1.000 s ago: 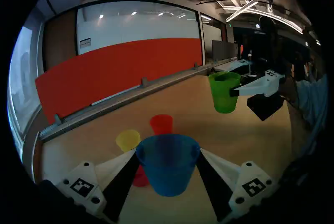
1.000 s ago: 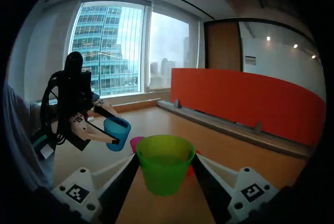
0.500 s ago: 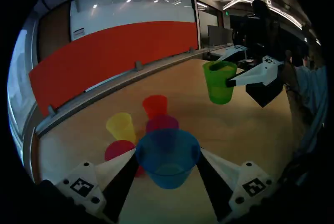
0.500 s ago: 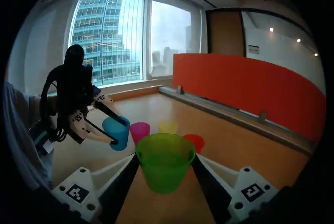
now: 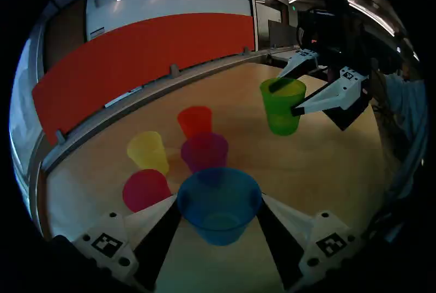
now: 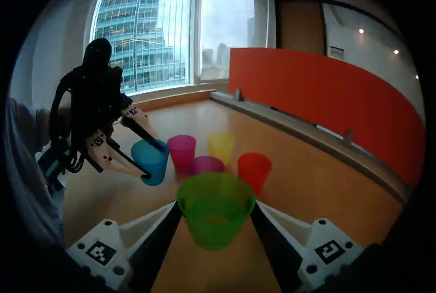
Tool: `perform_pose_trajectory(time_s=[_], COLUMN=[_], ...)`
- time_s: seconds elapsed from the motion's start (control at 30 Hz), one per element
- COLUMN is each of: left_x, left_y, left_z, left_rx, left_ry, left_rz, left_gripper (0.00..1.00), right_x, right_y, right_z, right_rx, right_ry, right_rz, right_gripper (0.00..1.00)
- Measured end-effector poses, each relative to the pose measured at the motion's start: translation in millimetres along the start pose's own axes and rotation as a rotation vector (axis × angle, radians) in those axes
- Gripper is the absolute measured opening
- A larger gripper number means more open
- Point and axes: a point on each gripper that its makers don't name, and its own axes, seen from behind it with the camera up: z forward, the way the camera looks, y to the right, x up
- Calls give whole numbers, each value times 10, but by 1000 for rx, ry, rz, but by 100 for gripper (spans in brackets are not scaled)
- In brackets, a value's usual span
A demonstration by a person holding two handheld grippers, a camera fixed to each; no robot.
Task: Pour water
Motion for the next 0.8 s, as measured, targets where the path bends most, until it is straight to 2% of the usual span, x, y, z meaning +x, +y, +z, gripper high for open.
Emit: perform_pose_trajectory(time_s=[0.37,0.8], left_x=[-115,-186], left_y=[33,57], left_z=[122,230], left_rx=[-20,-32], left_ry=[-39,-52], left_rz=[1,-12], left_gripper=[88,88], right_x=[-272,-353], right_y=[19,23], right_z=[129,181], right_rx=[1,-6], right_ry=[-90,-111], right_rz=[-13,-29], right_gripper=[90,91])
